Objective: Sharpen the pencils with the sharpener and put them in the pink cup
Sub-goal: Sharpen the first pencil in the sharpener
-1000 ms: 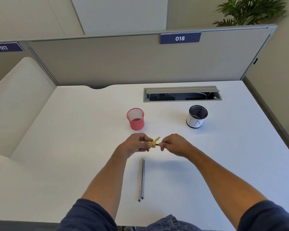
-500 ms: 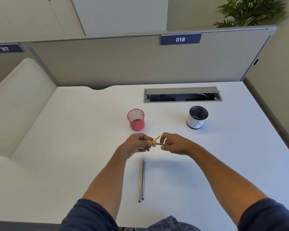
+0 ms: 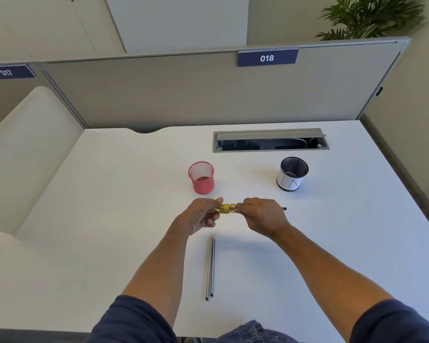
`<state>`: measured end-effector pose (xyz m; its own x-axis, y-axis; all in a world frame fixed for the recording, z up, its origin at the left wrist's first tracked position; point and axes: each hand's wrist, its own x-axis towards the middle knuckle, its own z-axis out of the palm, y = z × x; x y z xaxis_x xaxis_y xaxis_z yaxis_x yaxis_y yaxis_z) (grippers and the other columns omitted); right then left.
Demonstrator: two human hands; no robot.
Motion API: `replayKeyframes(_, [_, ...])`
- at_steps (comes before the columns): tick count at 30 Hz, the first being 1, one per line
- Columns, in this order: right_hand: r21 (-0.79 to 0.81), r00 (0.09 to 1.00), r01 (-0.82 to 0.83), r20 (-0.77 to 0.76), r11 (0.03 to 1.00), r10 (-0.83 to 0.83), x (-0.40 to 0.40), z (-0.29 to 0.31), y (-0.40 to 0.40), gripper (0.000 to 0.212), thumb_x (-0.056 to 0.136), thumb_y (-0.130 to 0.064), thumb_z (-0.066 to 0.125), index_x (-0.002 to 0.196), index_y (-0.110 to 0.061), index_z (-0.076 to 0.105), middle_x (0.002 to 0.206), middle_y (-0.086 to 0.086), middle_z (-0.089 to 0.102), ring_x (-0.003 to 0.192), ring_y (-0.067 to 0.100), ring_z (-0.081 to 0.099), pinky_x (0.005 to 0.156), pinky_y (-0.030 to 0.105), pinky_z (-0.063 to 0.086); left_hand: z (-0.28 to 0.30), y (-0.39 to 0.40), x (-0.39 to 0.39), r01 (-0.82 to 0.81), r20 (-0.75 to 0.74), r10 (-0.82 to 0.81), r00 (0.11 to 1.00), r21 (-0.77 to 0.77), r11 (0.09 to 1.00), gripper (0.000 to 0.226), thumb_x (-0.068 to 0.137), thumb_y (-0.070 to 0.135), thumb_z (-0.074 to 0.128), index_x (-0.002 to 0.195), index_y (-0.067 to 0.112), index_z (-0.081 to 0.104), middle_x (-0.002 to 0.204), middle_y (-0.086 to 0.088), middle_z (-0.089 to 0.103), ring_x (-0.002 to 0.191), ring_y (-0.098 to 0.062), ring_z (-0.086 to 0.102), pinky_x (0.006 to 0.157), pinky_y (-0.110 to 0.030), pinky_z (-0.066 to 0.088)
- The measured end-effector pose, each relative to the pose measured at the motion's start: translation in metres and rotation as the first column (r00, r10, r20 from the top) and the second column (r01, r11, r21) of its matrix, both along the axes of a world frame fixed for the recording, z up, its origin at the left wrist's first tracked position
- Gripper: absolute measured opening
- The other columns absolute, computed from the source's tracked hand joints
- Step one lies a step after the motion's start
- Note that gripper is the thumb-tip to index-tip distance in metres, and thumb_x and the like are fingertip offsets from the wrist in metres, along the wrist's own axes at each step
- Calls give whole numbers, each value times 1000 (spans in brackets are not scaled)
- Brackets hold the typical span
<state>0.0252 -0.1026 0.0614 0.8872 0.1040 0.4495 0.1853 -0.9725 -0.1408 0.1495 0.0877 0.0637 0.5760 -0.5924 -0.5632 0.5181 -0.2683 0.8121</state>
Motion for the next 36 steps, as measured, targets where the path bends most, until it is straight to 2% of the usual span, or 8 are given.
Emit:
replayKeyframes(5, [154, 903, 168, -421, 974, -90, 2, 6, -2, 24, 102, -34, 54, 99, -24, 76, 89, -6, 75, 77, 21, 64, 64, 30, 47, 0, 0, 2, 115, 114, -116, 987, 10, 993, 10, 91, 18, 76, 84, 12, 70, 73, -11, 65, 62, -19, 55, 60, -26, 45])
replayKeyframes(8, [348, 807, 291, -589, 891, -34, 4, 10, -2, 24, 100, -33, 56, 88, -31, 76, 72, -10, 67, 64, 9, 53, 62, 27, 39, 0, 4, 3, 174, 169, -180, 969, 48, 984, 14, 80, 17, 83, 93, 17, 78, 80, -5, 73, 69, -15, 64, 71, -28, 47])
replayKeyframes(11, [527, 711, 370, -691, 765, 132, 5, 15, -7, 28, 99, -34, 59, 78, -29, 76, 59, -10, 56, 53, 5, 46, 56, 24, 38, 0, 5, 4, 220, 191, -233, 954, 88, 972, 23, 70, 15, 88, 90, 22, 81, 83, -5, 75, 71, -14, 66, 76, -29, 47])
replayKeyframes(16, [635, 600, 421, -731, 648, 326, 5, 21, -14, 32, 101, -33, 56, 85, -19, 78, 52, -7, 47, 46, 9, 37, 50, 23, 31, -1, 4, 0, 230, 224, -248, 943, 102, 968, 23, 71, 11, 89, 89, 22, 82, 83, -5, 76, 71, -13, 67, 77, -31, 49])
replayKeyframes(21, [601, 660, 339, -700, 724, 273, 6, 22, -14, 17, 91, -30, 68, 104, -27, 59, 65, -7, 71, 64, 7, 60, 62, 25, 46, 2, 6, 0, 163, 215, -180, 960, 92, 982, 32, 69, 31, 86, 97, 18, 79, 85, -6, 75, 72, -15, 68, 75, -30, 47])
replayKeyframes(26, [483, 786, 269, -610, 833, 100, 5, 19, -9, 16, 91, -24, 66, 94, -31, 52, 83, -10, 74, 78, 16, 65, 68, 35, 53, 1, 6, -1, 97, 150, -106, 983, 63, 993, 27, 75, 35, 82, 91, 14, 75, 75, -10, 70, 63, -20, 64, 70, -30, 48])
replayKeyframes(31, [111, 984, 76, -169, 991, -57, -3, 10, -4, 5, 93, -27, 68, 98, -25, 66, 84, -7, 70, 71, 23, 65, 53, 33, 48, -3, 5, -1, 2, 64, -3, 998, 17, 1000, 27, 90, 32, 76, 91, 7, 68, 67, -10, 62, 57, -20, 54, 62, -28, 49])
replayKeyframes(36, [-24, 994, -8, 109, 1000, 10, -4, 4, -2, 12, 93, -22, 73, 88, -12, 72, 74, 3, 64, 58, 27, 56, 46, 38, 45, -1, 0, -5, -48, 1, 48, 999, 9, 999, 25, 95, 34, 69, 89, 9, 64, 61, -8, 55, 47, -17, 43, 54, -26, 42])
